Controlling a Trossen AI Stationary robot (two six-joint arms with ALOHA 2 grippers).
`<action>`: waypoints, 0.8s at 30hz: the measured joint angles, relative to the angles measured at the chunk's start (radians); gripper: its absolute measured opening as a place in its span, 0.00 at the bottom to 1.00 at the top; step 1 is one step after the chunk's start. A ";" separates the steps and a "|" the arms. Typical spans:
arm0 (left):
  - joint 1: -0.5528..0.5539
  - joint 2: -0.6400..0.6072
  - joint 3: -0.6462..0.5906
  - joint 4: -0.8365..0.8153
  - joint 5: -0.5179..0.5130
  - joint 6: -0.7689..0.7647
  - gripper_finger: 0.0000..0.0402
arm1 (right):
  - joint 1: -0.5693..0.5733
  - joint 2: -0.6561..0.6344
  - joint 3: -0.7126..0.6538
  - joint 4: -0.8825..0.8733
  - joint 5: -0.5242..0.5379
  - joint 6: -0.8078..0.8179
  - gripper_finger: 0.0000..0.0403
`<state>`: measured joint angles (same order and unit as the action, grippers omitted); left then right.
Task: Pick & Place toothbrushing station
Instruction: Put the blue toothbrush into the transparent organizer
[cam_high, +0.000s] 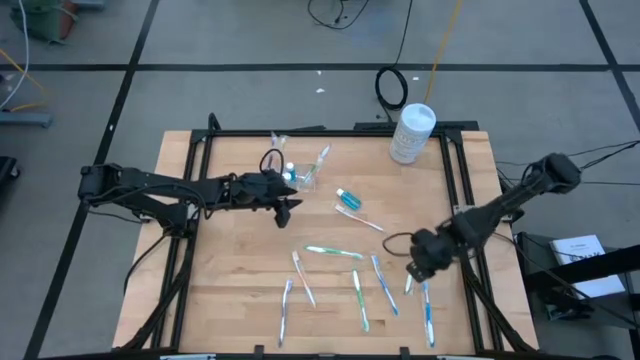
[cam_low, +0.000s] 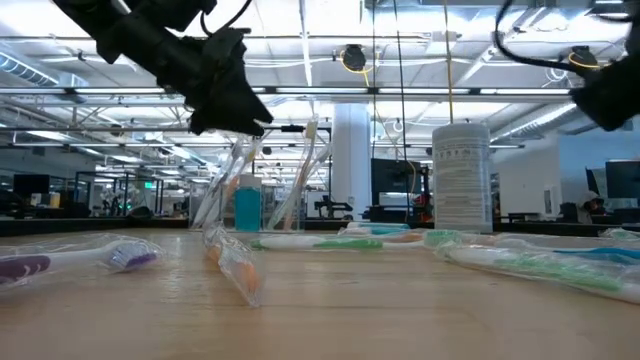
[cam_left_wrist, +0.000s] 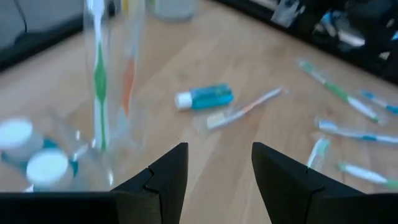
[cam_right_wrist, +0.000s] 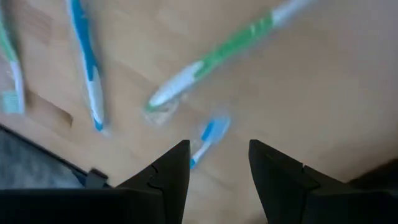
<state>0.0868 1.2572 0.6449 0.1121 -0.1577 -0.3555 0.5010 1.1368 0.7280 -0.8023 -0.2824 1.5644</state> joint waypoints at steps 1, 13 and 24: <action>0.003 0.000 0.000 0.019 0.000 0.019 0.46 | 0.037 0.007 0.000 0.004 0.014 0.072 0.38; 0.048 0.000 0.000 0.195 0.000 0.170 0.46 | 0.284 0.181 0.000 0.233 0.036 0.446 0.38; 0.092 0.000 0.000 0.329 -0.001 0.170 0.46 | 0.326 0.337 0.003 0.253 0.045 0.418 0.38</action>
<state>0.1787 1.2568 0.6449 0.4406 -0.1585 -0.1852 0.8268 1.4734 0.7310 -0.5489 -0.2369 1.9821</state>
